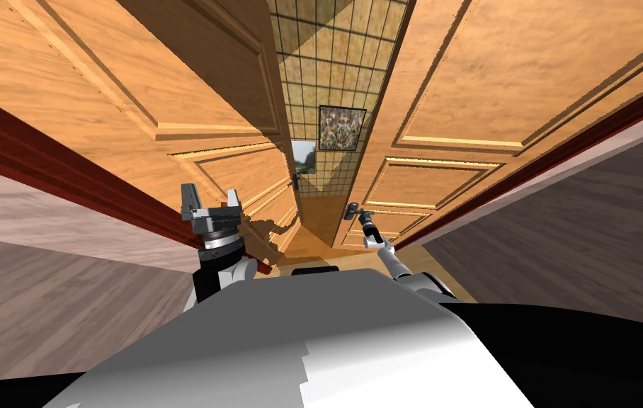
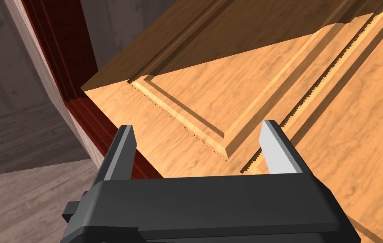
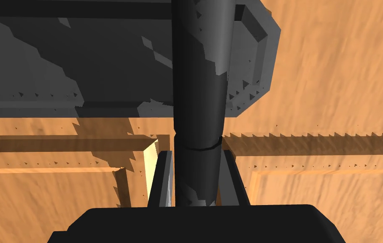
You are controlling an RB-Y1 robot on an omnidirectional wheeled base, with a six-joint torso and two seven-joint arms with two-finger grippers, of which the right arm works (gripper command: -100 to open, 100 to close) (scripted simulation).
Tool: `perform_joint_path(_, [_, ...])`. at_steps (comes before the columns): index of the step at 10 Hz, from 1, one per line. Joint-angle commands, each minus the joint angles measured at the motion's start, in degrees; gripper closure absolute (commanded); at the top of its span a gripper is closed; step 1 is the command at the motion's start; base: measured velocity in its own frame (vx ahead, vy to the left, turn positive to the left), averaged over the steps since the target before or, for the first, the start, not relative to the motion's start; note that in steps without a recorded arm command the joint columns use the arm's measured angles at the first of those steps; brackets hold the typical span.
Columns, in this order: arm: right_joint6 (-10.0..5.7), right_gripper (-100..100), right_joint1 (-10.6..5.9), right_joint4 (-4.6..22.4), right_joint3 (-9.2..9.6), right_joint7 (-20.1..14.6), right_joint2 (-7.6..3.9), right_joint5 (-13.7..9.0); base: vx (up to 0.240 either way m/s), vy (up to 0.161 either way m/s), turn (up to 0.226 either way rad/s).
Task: Push the door open
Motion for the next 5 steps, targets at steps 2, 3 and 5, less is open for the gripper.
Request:
perform_joint_path(2, [-0.81,100,-1.91,1.87,-2.2,1.27,0.09,0.06,0.087,0.005,-0.032])
perform_joint_path(3, [-0.71,100,-2.58,2.54,-3.15,2.15,0.82,0.18,0.07,0.006,-0.018])
perform_joint_path(5, [-0.52,100,-3.92,3.89,-5.05,3.92,2.29,0.44,0.085,0.013,-0.041])
